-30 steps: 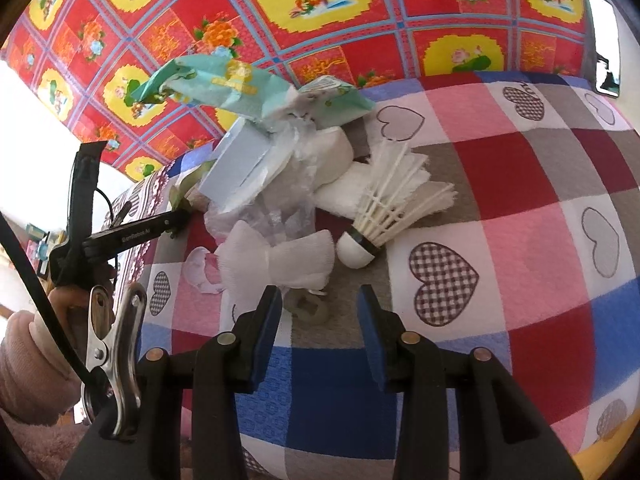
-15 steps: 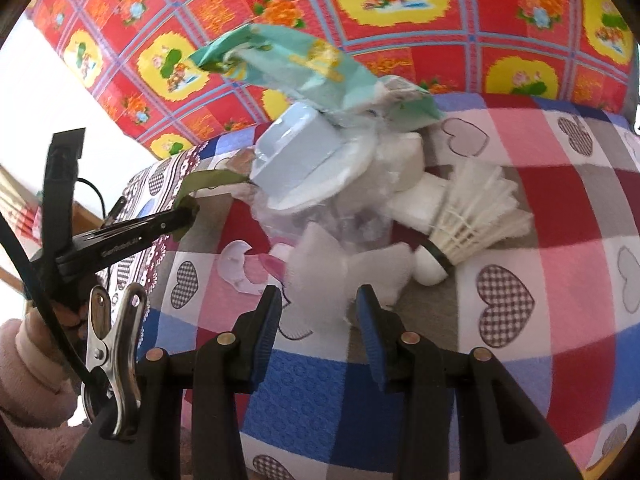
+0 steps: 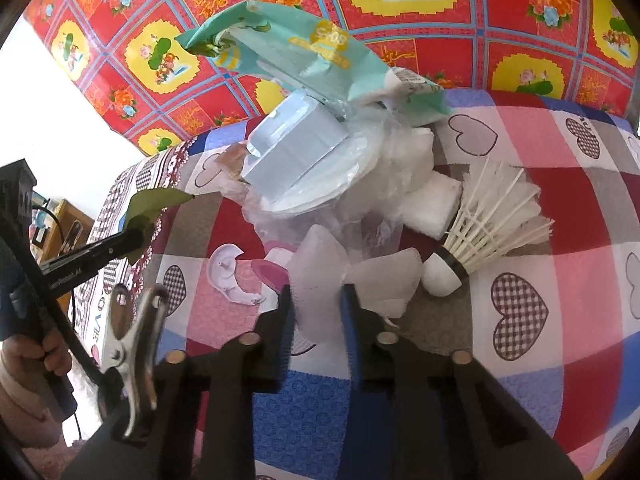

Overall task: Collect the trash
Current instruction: 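Grasp the clear plastic cup with the right gripper while the left holds the ribbon, then carry the green ribbon and clear plastic cup over to the red bin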

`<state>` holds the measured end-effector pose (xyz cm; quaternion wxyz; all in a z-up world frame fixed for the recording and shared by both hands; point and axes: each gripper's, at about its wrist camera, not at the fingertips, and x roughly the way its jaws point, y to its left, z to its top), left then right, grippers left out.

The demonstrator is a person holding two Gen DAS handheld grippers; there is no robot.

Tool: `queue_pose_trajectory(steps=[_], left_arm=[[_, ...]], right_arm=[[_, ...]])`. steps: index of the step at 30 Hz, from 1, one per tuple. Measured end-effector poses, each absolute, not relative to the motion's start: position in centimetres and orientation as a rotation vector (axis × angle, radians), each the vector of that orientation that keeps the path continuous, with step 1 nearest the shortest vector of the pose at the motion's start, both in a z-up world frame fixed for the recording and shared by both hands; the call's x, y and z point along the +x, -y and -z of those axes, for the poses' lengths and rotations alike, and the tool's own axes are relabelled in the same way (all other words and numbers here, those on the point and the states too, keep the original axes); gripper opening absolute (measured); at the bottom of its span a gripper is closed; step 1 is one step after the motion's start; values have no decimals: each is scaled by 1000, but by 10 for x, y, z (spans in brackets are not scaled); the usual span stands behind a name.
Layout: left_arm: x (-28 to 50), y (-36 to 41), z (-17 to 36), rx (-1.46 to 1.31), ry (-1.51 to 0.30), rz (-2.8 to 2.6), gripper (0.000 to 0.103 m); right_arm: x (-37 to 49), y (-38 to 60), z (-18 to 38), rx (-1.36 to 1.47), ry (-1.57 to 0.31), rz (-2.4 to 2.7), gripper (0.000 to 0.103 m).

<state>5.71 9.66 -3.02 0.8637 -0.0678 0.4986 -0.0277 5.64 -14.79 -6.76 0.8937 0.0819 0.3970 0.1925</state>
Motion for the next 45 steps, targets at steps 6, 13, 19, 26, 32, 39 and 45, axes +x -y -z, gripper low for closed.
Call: queue_pose_trajectory(steps=[6, 13, 19, 26, 32, 39, 45], left_arm=[[50, -102, 27, -153, -1035, 46, 10], [41, -107, 21, -157, -1020, 41, 10], [37, -121, 15, -161, -1008, 40, 10], [28, -141, 7, -160, -990, 36, 10], [16, -160, 1, -155, -977, 35, 10], [-6, -188, -5, -162, -956, 22, 10], [-31, -221, -7, -181, -937, -2, 10]], right_arm=[[46, 149, 56, 154, -775, -405, 7], [32, 146, 40, 141, -724, -423, 6], [23, 135, 25, 127, -688, -419, 6], [6, 112, 7, 120, -645, -444, 6], [-10, 87, 1, 98, -638, -461, 6], [-25, 54, -3, 76, -633, -472, 6], [-35, 24, -6, 57, -633, -486, 6]])
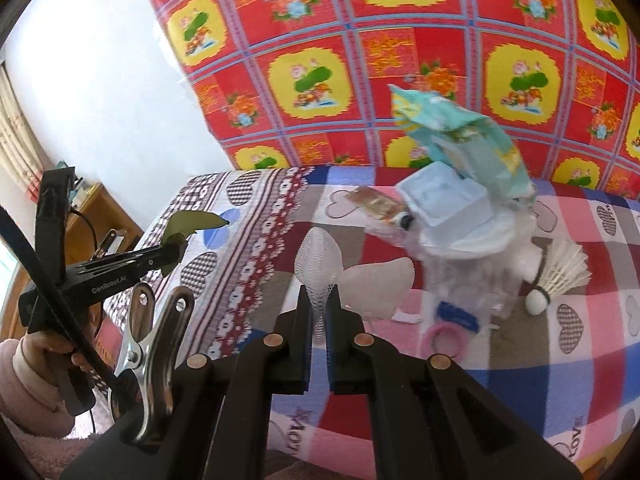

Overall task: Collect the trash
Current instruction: 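Carry the green ribbon and clear plastic cup over to the red bin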

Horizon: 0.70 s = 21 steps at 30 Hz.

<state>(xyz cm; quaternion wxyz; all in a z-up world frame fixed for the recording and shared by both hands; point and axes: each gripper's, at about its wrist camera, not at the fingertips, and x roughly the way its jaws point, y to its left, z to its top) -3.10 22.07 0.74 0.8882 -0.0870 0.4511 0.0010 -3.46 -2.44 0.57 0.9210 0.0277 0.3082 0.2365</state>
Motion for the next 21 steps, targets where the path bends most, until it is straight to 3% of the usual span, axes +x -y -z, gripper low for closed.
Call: queue_pose_trajectory(steps=[21], left_arm=[[-94, -357, -16, -247, -914, -126, 10]], right_arm=[[-37, -121, -18, -35, -609, -586, 6]])
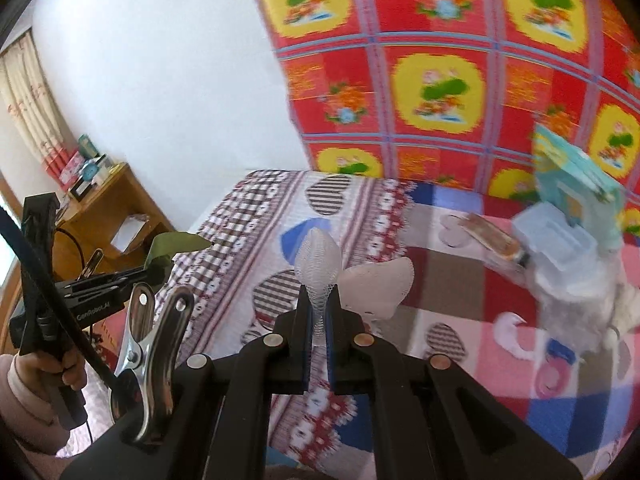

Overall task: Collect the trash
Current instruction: 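Carry the green ribbon and clear plastic cup over to the red bin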

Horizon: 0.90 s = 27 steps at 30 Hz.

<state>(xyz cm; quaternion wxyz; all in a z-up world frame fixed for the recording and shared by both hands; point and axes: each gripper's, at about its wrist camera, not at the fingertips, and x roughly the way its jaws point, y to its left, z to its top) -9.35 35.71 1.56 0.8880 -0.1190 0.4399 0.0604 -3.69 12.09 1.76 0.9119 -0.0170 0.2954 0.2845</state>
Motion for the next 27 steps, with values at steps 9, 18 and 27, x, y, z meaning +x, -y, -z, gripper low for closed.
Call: queue_pose_trajectory(steps=[9, 18, 27], left_arm=[[-105, -407, -18, -309, -912, -253, 10], [-113, -458, -19, -391, -891, -422, 10], [-119, -514, -1, -457, -906, -532, 10]], right_arm=[[-16, -184, -21, -110, -631, -711, 6], [16, -246, -26, -206, -653, -861, 6], [41, -315, -25, -297, -670, -975, 6]])
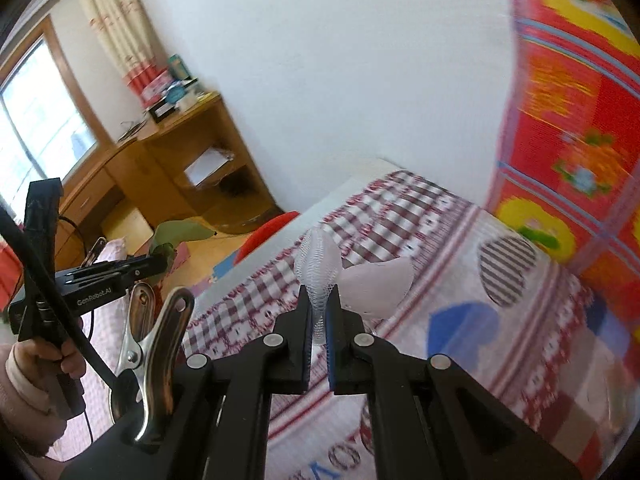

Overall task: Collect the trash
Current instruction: 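Carry the green ribbon and clear plastic cup over to the red bin, then open the left gripper to drop the green ribbon into the bin while the right releases the cup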

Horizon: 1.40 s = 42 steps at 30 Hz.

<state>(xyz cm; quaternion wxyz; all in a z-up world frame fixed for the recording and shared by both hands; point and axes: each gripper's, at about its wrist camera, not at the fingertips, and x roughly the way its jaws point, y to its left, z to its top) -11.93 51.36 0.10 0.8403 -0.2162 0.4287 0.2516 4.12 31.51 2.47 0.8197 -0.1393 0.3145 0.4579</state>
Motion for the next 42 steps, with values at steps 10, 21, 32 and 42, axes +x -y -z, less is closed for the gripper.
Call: queue_pose_trajectory(steps=[10, 21, 32, 42], left_arm=[[-107, -591, 40, -553, -950, -499, 10], [-83, -658, 116, -516, -1061, -404, 10], [-62, -683, 180, -528, -1107, -343, 10], [-52, -691, 234, -548, -1166, -327, 10]], right_arm=[[47, -404, -29, -340, -660, -1016, 6], [65, -507, -6, -336, -742, -993, 6], [97, -583, 35, -350, -868, -1002, 6], [131, -628, 78, -372, -1006, -982, 6]])
